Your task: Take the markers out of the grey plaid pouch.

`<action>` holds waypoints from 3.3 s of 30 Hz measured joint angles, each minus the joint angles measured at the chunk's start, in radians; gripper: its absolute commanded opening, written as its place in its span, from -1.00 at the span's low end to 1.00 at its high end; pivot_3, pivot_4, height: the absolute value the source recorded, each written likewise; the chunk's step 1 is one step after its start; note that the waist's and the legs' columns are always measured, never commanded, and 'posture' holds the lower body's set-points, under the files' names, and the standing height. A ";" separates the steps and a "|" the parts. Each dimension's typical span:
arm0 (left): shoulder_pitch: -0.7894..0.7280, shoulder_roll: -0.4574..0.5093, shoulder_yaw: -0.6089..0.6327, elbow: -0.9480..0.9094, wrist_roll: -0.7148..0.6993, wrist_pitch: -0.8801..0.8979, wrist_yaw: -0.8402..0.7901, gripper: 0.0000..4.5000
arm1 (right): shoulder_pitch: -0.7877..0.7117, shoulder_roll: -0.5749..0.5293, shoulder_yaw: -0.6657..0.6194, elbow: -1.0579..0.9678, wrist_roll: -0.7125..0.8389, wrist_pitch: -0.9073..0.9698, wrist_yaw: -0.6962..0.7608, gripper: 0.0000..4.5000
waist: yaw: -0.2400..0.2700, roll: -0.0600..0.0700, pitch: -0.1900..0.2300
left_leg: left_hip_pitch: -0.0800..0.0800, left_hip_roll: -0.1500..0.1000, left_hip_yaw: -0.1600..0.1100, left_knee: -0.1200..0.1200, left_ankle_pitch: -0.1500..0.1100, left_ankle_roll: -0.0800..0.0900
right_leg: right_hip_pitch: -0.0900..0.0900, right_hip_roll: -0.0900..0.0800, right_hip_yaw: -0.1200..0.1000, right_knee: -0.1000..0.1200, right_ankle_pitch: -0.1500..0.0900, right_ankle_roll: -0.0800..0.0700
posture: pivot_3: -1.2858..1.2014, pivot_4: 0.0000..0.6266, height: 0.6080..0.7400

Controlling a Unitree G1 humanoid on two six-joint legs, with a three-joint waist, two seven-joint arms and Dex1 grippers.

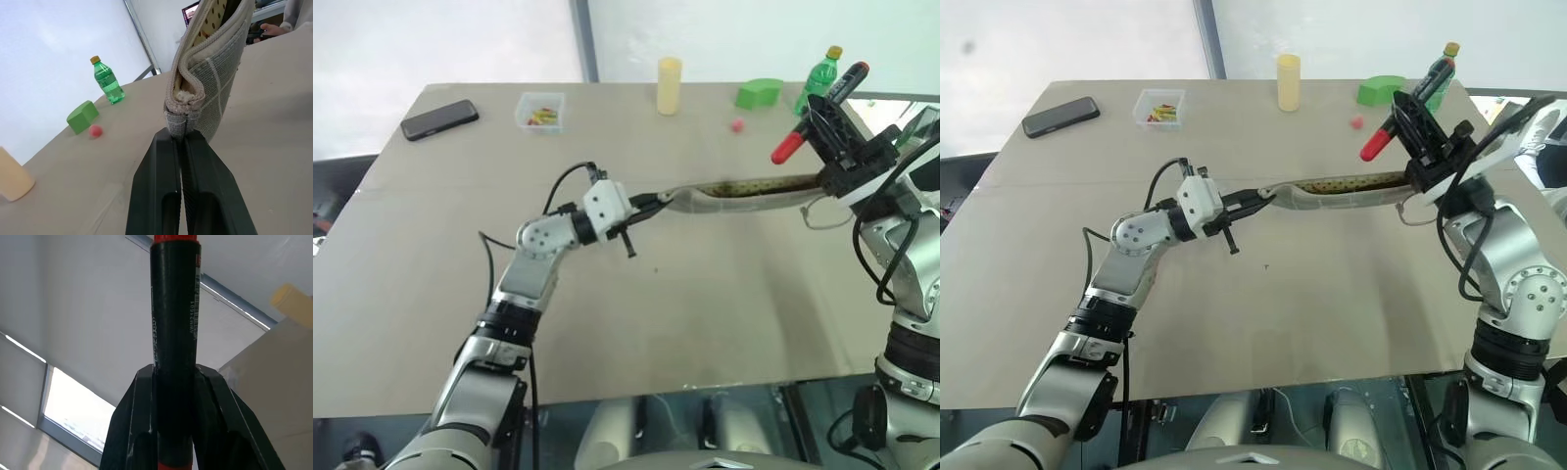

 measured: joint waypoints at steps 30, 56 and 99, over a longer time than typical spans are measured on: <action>0.106 0.097 0.084 0.105 0.101 -0.163 0.028 -1.00 | 0.151 -0.457 0.227 0.091 -0.800 0.181 0.192 -0.82 | -0.002 0.001 0.000 | 0.001 0.004 0.007 0.001 -0.001 0.002 | -0.002 -0.002 0.005 -0.001 0.000 0.000 | 0.03 -0.52 0.94; 0.156 0.100 0.108 0.122 0.006 -0.134 -0.021 -1.00 | 0.232 -0.420 0.205 -0.084 -1.192 0.202 0.647 0.99 | 0.001 0.001 0.000 | -0.002 0.005 0.006 0.000 -0.002 0.002 | -0.005 -0.005 0.009 -0.002 0.000 0.000 | 0.03 -0.52 0.94; 0.297 0.049 0.123 -0.212 -0.247 0.231 -0.287 -1.00 | -0.021 -0.131 0.843 -0.012 -1.452 0.065 0.314 0.90 | -0.002 0.000 -0.001 | 0.000 0.002 0.013 0.001 -0.001 0.000 | -0.008 0.002 0.010 0.000 0.000 0.000 | 0.03 -0.52 0.94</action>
